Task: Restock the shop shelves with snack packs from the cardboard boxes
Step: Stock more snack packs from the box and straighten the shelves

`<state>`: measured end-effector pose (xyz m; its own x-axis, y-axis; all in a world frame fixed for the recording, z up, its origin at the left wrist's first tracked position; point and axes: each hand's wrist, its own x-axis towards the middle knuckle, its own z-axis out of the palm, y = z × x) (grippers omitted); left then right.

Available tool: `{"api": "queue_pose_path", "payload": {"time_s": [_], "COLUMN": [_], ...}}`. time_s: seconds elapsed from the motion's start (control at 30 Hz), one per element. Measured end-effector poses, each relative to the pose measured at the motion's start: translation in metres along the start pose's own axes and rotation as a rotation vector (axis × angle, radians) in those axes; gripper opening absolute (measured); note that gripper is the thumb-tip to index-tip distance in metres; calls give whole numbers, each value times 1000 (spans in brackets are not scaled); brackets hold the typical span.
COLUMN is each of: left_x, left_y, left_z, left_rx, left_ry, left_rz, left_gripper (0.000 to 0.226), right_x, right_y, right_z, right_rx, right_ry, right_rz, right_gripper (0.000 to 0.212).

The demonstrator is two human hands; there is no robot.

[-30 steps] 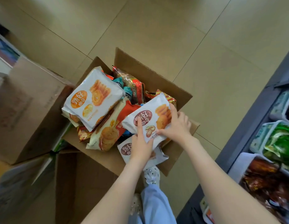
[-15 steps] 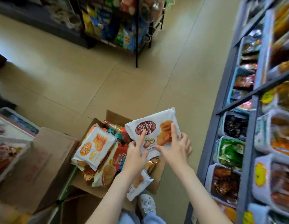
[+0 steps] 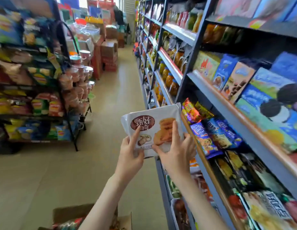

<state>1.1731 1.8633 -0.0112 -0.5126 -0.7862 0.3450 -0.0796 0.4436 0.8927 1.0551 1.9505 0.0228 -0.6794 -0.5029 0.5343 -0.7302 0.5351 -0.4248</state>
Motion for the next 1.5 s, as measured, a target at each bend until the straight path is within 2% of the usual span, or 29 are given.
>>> {"api": "queue_pose_path", "payload": {"time_s": [0.27,0.4,0.5,0.77,0.93,1.23,1.33,1.5], "left_x": [37,42,49,61,58,42,36,19], "left_y": [107,130,138,167,182,196,207,229], "left_z": [74,97,115,160,181,196,204,225], "left_rx": [-122,-247,-243,-247,-363,-443,-447,-462], "left_ry": [46,45,29,-151,-306,-285,-309,-530], "left_rz": [288,408,453,557,628,736,826,985], "left_gripper": [74,62,60,62,66,64,66,68], "right_x": [49,50,51,52,39,19,15,0], "right_y": [45,60,69,101,111,114,122,140], "right_z": [-112,-142,-154,-183,-209,-231,-242,-273], "right_rx": [-48,-16,-31,-113,-211,-265,-234,-95], "right_ry": [291,388,418,473,555,595,622,677], "right_rz": [30,27,66,200,248,313,357,464], "right_gripper": [105,101,97,100,102,103,100,97]}}
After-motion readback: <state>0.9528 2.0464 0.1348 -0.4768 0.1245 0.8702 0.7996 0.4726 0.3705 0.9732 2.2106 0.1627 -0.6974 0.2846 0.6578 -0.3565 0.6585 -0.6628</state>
